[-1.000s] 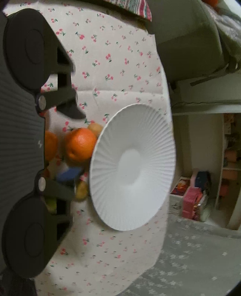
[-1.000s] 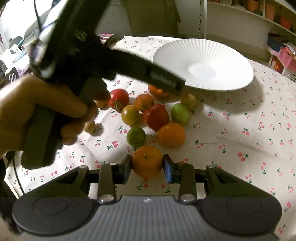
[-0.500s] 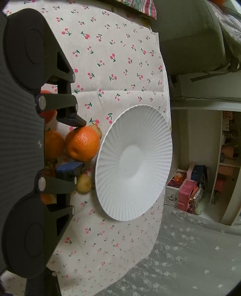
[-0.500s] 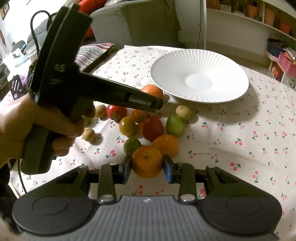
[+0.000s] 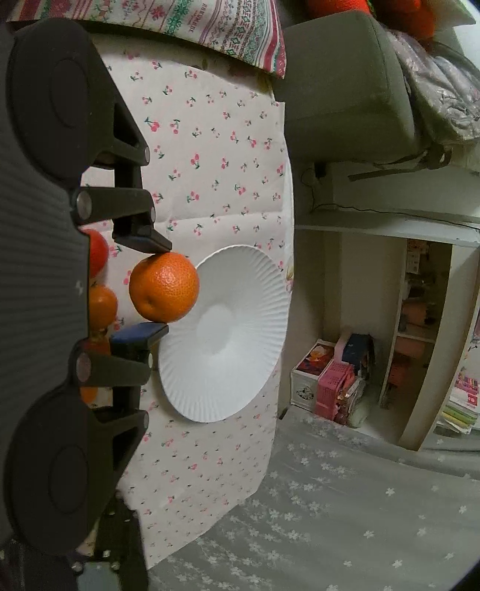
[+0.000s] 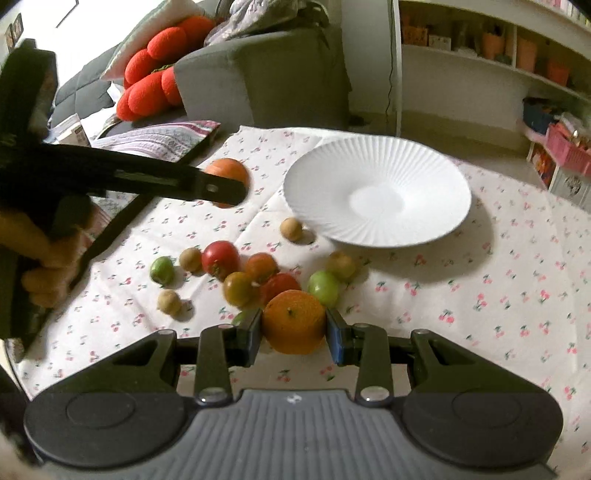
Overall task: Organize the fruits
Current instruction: 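Carry both mandarins onto the white plate and open both tools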
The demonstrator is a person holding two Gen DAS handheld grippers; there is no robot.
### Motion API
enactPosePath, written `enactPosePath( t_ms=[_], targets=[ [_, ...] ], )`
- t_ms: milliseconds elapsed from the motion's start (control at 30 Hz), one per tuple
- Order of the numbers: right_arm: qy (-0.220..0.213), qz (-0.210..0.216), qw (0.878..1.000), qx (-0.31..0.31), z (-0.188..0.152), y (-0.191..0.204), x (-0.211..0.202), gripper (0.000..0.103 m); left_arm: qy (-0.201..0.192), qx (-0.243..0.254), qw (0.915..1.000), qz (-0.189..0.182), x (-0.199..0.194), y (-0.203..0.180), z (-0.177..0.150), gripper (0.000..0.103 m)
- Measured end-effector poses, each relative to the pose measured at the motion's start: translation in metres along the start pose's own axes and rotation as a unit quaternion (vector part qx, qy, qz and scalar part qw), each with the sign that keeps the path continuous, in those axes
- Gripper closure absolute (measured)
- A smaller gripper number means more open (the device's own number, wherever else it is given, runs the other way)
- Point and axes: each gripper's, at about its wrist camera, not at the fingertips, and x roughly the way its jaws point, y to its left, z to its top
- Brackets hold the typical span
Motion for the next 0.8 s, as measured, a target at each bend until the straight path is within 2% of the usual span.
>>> enactPosePath(
  t_ms=[233,567,800],
  targets=[
    [-0.014,-0.018,1.0,-0.018,0.006,-0.002,0.001,0.07,0.013,-0.024,0.9993,-0.026,0.006,-0.004,-0.001,0.09],
    [-0.045,-0.064,0.997,0.002,0.029,-0.024,0.004,0.07,0.003,-0.033,0.9994,0.0,0.023,-0.012,0.014,0.09],
    [-0.059,-0.078,0.995,0.026,0.049,-0.044,0.018,0.07,-0.01,-0.032,0.9991,0.025,0.048,-0.017,0.029,0.09]
  ],
)
